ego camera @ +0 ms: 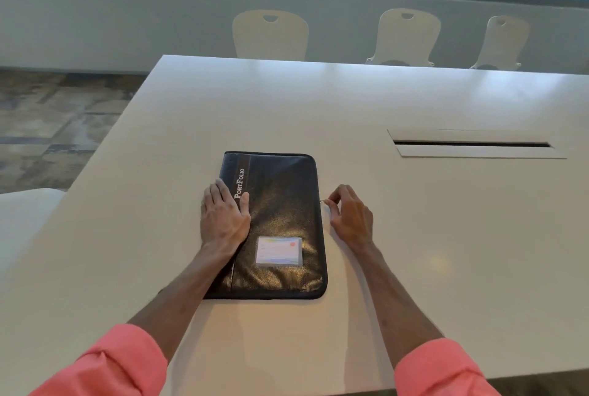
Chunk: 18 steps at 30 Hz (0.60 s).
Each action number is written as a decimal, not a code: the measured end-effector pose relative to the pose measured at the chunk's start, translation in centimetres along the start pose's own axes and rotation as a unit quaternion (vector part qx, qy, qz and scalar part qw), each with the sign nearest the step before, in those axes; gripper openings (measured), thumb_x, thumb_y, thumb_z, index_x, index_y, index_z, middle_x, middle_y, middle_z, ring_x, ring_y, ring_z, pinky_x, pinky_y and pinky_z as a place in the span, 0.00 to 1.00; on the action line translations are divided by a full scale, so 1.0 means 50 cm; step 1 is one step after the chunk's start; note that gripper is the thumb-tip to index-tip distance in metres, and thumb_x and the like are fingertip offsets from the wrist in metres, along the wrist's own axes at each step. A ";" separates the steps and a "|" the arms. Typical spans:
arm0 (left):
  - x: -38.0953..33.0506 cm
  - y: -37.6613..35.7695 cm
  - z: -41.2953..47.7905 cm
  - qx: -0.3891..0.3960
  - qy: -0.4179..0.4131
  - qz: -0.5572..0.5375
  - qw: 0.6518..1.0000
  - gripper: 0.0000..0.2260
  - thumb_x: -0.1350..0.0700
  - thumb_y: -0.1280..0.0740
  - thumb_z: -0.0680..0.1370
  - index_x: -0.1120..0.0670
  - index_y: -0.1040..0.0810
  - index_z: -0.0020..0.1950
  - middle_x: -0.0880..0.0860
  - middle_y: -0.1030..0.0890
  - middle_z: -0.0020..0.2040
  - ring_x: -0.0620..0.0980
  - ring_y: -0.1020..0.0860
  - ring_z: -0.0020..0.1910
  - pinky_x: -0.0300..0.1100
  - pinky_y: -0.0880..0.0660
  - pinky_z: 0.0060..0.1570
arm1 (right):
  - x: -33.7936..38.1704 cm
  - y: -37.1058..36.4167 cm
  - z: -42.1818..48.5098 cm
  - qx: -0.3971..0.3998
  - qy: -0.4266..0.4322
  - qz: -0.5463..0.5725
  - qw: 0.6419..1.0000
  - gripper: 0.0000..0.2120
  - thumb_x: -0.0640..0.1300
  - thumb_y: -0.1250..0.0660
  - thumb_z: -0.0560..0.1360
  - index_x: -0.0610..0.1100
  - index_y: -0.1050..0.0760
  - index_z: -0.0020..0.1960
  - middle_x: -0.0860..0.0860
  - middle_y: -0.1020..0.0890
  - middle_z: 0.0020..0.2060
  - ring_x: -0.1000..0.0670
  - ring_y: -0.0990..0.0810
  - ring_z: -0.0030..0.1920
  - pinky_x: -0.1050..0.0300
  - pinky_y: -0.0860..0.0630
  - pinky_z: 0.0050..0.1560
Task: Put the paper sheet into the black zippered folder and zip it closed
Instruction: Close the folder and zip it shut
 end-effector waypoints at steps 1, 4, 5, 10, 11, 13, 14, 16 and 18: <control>-0.001 0.001 -0.004 -0.002 -0.006 0.002 1.000 0.37 0.38 0.48 0.88 0.65 0.45 0.86 0.66 0.35 0.83 0.64 0.37 0.83 0.58 0.38 0.83 | -0.004 -0.003 0.009 -0.005 -0.008 0.001 1.000 0.08 0.47 0.27 0.83 0.49 0.26 0.51 0.56 0.21 0.47 0.52 0.20 0.39 0.50 0.18 0.39; -0.002 -0.001 -0.013 -0.003 -0.023 0.009 1.000 0.37 0.37 0.49 0.88 0.64 0.46 0.87 0.66 0.37 0.84 0.63 0.39 0.85 0.57 0.40 0.85 | -0.017 -0.009 0.036 -0.016 -0.035 0.001 0.999 0.08 0.47 0.28 0.84 0.49 0.27 0.51 0.56 0.20 0.48 0.49 0.19 0.40 0.48 0.19 0.40; -0.002 -0.001 -0.016 -0.002 -0.028 0.011 1.000 0.38 0.37 0.49 0.88 0.64 0.47 0.87 0.65 0.38 0.85 0.62 0.41 0.86 0.57 0.42 0.85 | -0.020 -0.010 0.045 -0.019 -0.041 0.002 0.999 0.08 0.48 0.28 0.84 0.48 0.27 0.51 0.55 0.20 0.49 0.49 0.19 0.40 0.48 0.19 0.41; -0.014 -0.004 -0.029 0.010 -0.069 0.024 0.997 0.34 0.39 0.53 0.89 0.57 0.57 0.89 0.58 0.54 0.89 0.54 0.55 0.89 0.52 0.55 0.87 | -0.032 -0.021 0.092 -0.024 -0.056 -0.004 0.998 0.08 0.49 0.28 0.84 0.48 0.26 0.51 0.55 0.19 0.49 0.48 0.18 0.40 0.47 0.19 0.41; -0.015 -0.005 -0.031 0.012 -0.073 0.022 0.997 0.34 0.39 0.54 0.89 0.56 0.58 0.89 0.57 0.56 0.89 0.53 0.56 0.89 0.52 0.56 0.87 | -0.034 -0.025 0.102 -0.024 -0.057 -0.005 0.998 0.08 0.49 0.28 0.84 0.48 0.26 0.51 0.55 0.19 0.49 0.48 0.18 0.40 0.47 0.18 0.41; -0.015 -0.007 -0.034 0.015 -0.080 0.019 0.996 0.33 0.40 0.54 0.89 0.55 0.59 0.89 0.56 0.58 0.89 0.52 0.57 0.89 0.52 0.56 0.88 | -0.036 -0.031 0.123 -0.023 -0.063 -0.005 0.998 0.08 0.49 0.28 0.84 0.48 0.25 0.52 0.54 0.19 0.50 0.47 0.18 0.40 0.48 0.19 0.41; -0.014 -0.009 -0.037 0.016 -0.084 0.018 0.996 0.33 0.40 0.55 0.89 0.55 0.59 0.89 0.55 0.59 0.89 0.52 0.57 0.89 0.52 0.55 0.88 | -0.036 -0.035 0.133 -0.020 -0.063 -0.003 0.998 0.08 0.49 0.28 0.84 0.47 0.25 0.52 0.54 0.18 0.50 0.47 0.18 0.41 0.49 0.21 0.41; -0.010 -0.014 -0.042 0.017 -0.088 0.019 0.996 0.33 0.40 0.55 0.89 0.55 0.59 0.89 0.54 0.60 0.89 0.51 0.58 0.89 0.52 0.55 0.88 | -0.033 -0.042 0.151 -0.010 -0.055 0.001 0.998 0.07 0.48 0.28 0.84 0.48 0.25 0.52 0.55 0.18 0.50 0.47 0.18 0.41 0.52 0.25 0.42; -0.007 -0.017 -0.045 0.016 -0.086 0.023 0.996 0.32 0.40 0.55 0.89 0.55 0.60 0.89 0.54 0.60 0.89 0.52 0.59 0.88 0.52 0.56 0.88 | -0.031 -0.048 0.168 0.004 -0.041 0.001 0.999 0.07 0.49 0.28 0.84 0.49 0.25 0.52 0.56 0.18 0.50 0.49 0.19 0.41 0.53 0.27 0.42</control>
Point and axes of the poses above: each hand's wrist, its own z-axis towards the middle knuckle, its own y-axis out of the back of the hand, x = y × z, the point moved 6 cm from there along z, towards the middle knuckle
